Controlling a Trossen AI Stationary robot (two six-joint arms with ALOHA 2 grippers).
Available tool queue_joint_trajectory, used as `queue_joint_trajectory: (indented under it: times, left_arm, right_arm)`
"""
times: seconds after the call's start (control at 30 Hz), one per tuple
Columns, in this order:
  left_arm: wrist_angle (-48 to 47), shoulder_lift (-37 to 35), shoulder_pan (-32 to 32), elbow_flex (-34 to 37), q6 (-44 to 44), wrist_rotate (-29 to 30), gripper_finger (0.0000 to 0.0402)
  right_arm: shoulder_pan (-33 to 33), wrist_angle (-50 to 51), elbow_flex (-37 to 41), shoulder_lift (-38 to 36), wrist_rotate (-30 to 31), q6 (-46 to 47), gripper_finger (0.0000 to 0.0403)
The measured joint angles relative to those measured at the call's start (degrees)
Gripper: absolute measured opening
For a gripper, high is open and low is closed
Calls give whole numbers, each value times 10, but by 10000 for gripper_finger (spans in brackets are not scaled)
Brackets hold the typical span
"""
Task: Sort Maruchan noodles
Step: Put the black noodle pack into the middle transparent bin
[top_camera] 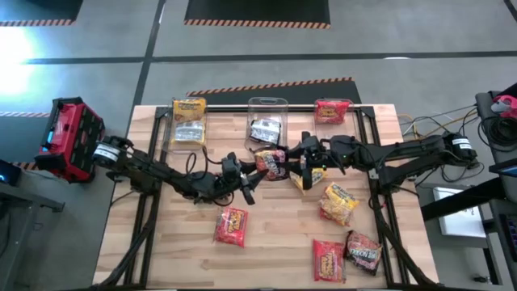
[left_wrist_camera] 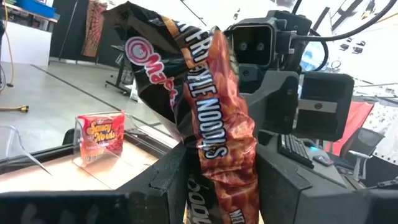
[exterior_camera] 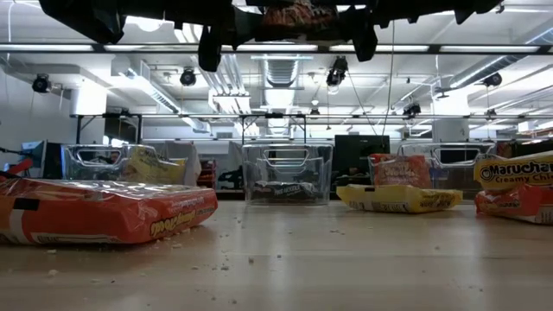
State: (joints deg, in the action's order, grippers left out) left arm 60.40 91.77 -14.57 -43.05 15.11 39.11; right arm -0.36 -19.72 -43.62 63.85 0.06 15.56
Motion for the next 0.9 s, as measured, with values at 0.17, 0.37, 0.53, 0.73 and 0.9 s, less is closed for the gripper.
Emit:
queue_joint_trajectory:
  times: [0.17, 0.37, 0.53, 0.73, 0.9]
  left_arm:
    - [0, 0, 0, 0, 2, 2, 133]
    - [0, 0, 1, 0, -1, 5, 147]
    - [0, -1, 1, 0, -26, 5, 163]
    - [0, -3, 1, 0, -65, 5, 174]
    - [-2, -8, 1, 0, -110, 5, 176]
  right_arm:
    - [0, -3, 0, -1, -5, 0, 122]
    - [1, -3, 0, -1, -1, -2, 120]
    - [0, -3, 0, 0, 0, -3, 118]
    - [-4, -3, 0, 0, -1, -17, 111]
    - [-8, -3, 0, 0, -3, -27, 109]
